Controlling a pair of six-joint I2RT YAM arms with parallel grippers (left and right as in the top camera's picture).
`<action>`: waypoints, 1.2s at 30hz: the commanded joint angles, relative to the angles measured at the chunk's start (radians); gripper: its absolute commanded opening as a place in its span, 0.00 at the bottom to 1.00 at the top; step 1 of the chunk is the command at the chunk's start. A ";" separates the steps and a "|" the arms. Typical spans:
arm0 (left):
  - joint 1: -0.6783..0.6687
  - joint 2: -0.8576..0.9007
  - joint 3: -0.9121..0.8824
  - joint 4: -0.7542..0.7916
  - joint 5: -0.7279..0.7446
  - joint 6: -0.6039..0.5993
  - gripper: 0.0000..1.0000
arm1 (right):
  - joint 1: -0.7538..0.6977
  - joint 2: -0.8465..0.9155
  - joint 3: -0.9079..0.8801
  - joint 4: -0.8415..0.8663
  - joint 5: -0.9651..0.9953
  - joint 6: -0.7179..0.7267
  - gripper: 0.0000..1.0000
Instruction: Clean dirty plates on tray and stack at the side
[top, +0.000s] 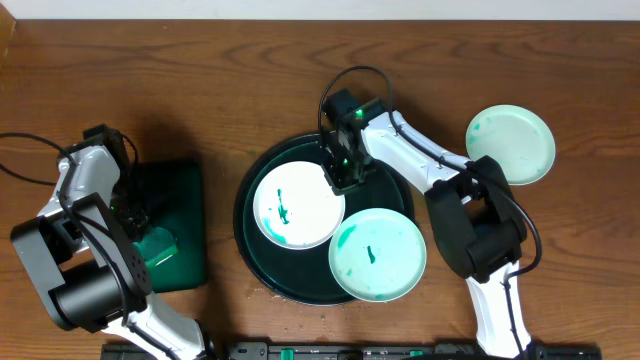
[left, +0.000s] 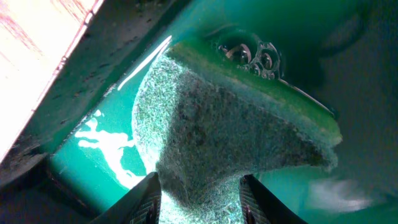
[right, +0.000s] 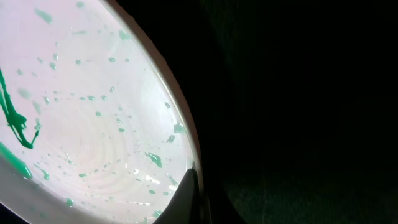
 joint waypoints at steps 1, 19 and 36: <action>0.003 0.020 -0.024 0.018 -0.004 -0.002 0.42 | 0.006 -0.008 0.003 -0.011 0.000 -0.015 0.01; 0.002 0.016 -0.045 0.047 0.010 -0.002 0.07 | 0.006 -0.008 0.003 -0.016 0.000 -0.014 0.01; -0.128 -0.358 -0.041 0.003 0.019 0.022 0.07 | 0.006 -0.008 0.003 0.006 0.001 -0.031 0.01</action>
